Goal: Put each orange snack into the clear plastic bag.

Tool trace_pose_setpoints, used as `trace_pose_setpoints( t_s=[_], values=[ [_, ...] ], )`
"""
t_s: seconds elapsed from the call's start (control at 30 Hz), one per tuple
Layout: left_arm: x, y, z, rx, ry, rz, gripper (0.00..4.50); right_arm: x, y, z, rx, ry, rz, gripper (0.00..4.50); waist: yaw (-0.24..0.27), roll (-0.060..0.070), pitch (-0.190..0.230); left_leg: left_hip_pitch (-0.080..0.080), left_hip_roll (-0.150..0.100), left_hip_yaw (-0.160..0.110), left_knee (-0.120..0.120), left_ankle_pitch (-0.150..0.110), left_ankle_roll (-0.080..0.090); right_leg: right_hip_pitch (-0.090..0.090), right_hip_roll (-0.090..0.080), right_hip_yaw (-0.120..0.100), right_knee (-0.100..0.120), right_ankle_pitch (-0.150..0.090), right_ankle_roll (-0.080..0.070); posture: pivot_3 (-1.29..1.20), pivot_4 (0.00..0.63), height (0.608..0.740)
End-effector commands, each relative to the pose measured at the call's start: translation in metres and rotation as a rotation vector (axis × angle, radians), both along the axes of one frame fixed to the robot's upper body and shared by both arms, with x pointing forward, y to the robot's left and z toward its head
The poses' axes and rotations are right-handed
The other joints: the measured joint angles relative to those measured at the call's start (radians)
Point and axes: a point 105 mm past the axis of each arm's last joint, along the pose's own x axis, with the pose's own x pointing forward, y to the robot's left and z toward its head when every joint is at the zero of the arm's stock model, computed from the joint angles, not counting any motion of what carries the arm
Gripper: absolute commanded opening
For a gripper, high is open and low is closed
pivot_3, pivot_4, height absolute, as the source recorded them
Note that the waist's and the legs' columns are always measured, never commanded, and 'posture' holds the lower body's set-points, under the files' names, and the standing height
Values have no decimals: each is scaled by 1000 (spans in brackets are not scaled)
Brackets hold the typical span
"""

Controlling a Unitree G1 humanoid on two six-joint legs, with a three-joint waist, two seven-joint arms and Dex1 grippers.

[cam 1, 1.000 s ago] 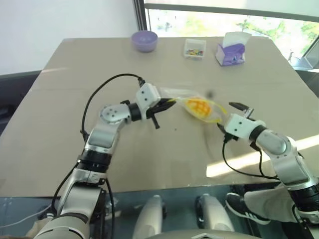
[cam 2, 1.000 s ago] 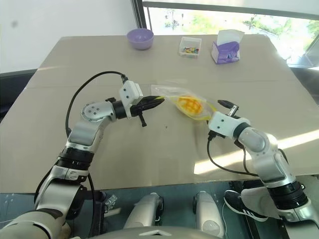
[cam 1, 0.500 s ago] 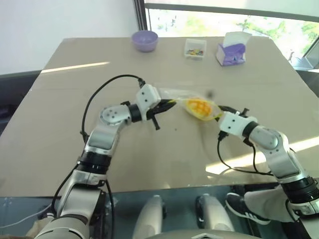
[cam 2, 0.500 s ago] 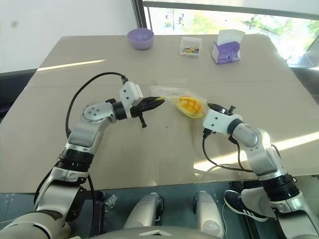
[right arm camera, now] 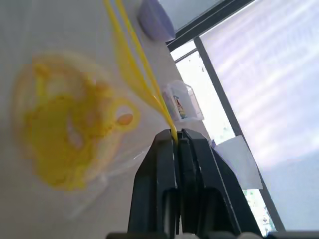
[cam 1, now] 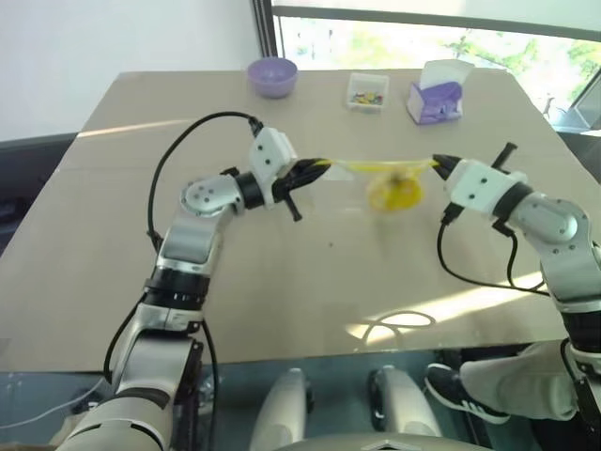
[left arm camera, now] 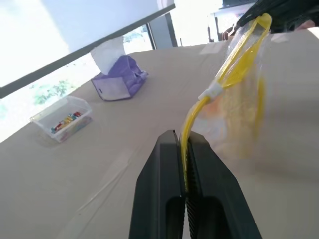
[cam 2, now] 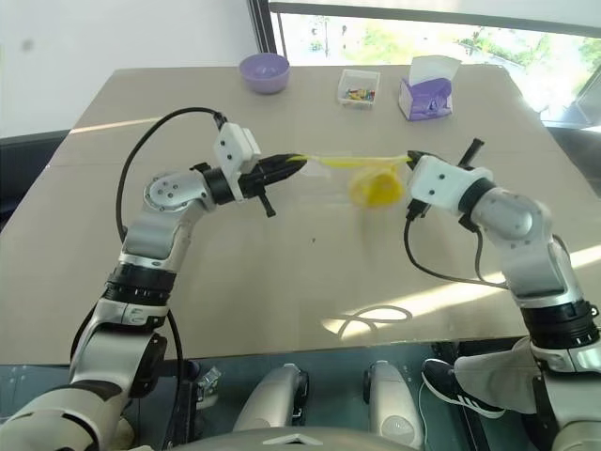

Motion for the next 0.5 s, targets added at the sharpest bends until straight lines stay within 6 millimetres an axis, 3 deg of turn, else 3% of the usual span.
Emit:
trace_pose_setpoints(
  t_s=[0.03, 0.17, 0.3, 0.37, 0.5],
  values=[
    [15, 9, 22, -52, -53, 73, 167, 14, -28, 22, -7, -48, -86, 88, 1, 0, 0, 0, 0, 0, 0, 0, 0, 0, 0, 0, 0, 0, 0, 0, 150, 740],
    [31, 6, 41, -53, -147, 128, 167, 28, -37, 35, -24, -105, -123, 88, 0, 0, 0, 0, 0, 0, 0, 0, 0, 0, 0, 0, 0, 0, 0, 0, 150, 740],
    [30, 5, 46, -47, -232, 127, 167, 28, -38, 30, -47, -140, -132, 88, -2, 0, 0, 0, 0, 0, -1, 0, 0, 0, 0, 0, -2, 0, 0, 0, 150, 740],
    [24, 4, 34, -26, -230, 106, 167, 24, -36, 16, -52, -119, -131, 88, -1, 0, 0, -1, 0, 1, -2, -1, 1, -1, 0, 1, -3, 0, 0, 0, 150, 740],
    [2, 1, -19, 99, -187, 56, 167, 8, -19, -39, -59, -7, -91, 88, -2, 0, 0, -1, 0, 2, -3, -1, 1, -1, 0, 2, -3, 0, 0, 0, 150, 740]
  ],
)
